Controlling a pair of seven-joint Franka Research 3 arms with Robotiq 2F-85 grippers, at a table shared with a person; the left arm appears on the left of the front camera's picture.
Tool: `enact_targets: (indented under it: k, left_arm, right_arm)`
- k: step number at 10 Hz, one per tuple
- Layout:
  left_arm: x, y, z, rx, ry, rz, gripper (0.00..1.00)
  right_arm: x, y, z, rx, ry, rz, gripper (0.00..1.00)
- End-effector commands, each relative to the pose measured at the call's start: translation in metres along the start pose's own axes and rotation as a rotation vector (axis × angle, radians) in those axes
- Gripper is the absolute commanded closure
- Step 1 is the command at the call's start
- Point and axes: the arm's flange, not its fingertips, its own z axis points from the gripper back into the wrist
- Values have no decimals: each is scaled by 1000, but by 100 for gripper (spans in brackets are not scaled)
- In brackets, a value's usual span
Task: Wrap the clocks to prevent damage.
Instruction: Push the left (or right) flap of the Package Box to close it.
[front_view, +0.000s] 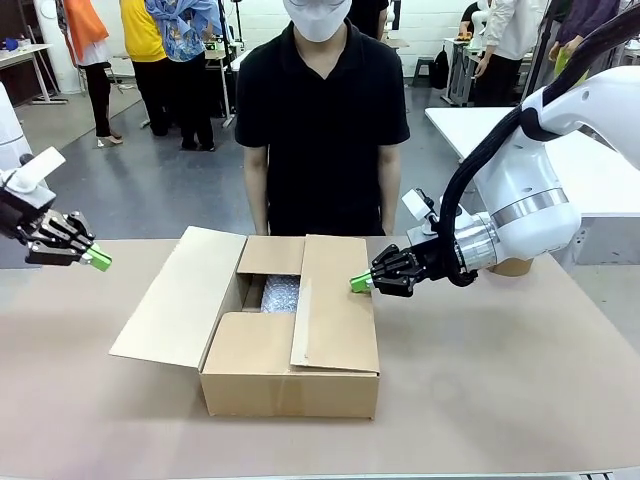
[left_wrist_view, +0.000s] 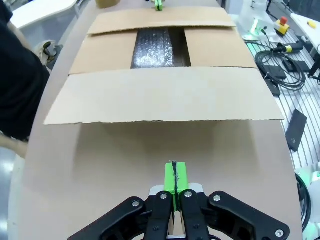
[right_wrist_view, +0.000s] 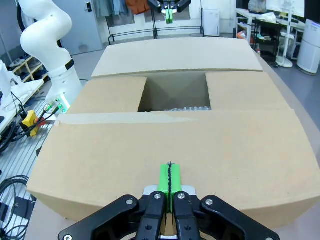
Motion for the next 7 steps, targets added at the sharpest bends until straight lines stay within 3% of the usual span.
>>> enact_targets:
  k: [1,2,3,7]
  left_arm:
    - [0,-19,-10,33,-13,59,100]
    - [8,-21,-12,53,56,86,100]
    - [-5,-6,-7,-1,-4,26,100]
    - [-5,-6,-7,-1,-4,26,100]
  right_arm:
    - [-4,0,-4,-6,-3,-13,99]
    - [-4,0,-4,-6,-3,-13,99]
    - [-4,0,-4,-6,-3,-13,99]
    - [-4,0,-4,-6,-3,-13,99]
